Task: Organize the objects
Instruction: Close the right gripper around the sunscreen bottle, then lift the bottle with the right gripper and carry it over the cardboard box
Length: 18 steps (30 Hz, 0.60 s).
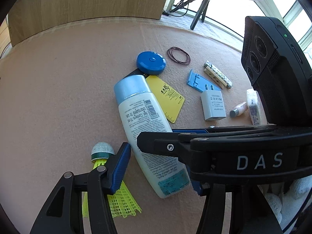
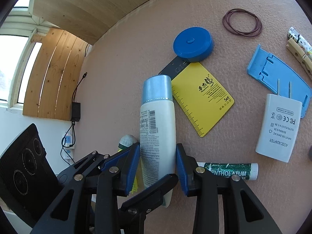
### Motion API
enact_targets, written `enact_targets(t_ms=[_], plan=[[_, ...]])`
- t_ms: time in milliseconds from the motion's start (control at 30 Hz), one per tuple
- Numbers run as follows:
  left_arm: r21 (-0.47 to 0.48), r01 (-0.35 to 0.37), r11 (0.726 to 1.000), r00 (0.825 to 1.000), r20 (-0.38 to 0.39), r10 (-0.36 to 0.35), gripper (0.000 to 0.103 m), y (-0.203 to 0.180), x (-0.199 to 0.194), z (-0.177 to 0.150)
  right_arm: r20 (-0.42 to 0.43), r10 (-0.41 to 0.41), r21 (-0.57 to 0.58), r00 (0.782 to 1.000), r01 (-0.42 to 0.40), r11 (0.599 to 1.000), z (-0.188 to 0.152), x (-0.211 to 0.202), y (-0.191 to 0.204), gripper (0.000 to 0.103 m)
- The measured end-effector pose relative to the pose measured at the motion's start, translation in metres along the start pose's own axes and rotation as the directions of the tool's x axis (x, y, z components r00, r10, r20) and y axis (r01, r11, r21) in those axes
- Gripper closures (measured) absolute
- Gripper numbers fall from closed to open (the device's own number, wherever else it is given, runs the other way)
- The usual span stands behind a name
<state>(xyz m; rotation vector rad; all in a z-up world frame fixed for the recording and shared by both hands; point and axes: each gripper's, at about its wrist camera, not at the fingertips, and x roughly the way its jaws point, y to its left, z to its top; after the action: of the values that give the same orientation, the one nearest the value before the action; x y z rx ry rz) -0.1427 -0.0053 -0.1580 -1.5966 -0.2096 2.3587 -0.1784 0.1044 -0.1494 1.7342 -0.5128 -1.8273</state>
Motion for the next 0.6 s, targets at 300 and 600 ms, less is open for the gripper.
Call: enact_targets(t_ms=[300, 600], plan=[[-0.011, -0.009, 1.000, 1.000, 0.015, 0.009, 0.044, -0.002, -0.009, -0.006, 0.023, -0.001, -0.034, 1.000, 0.002, 0.999, -0.009, -0.012, 0.012, 0.074], [0.036, 0.012, 0.999, 0.998, 0.067, -0.014, 0.044, -0.038, -0.030, 0.004, 0.103, 0.018, -0.042, 0.994, -0.013, 0.999, -0.020, -0.054, 0.010, 0.075]])
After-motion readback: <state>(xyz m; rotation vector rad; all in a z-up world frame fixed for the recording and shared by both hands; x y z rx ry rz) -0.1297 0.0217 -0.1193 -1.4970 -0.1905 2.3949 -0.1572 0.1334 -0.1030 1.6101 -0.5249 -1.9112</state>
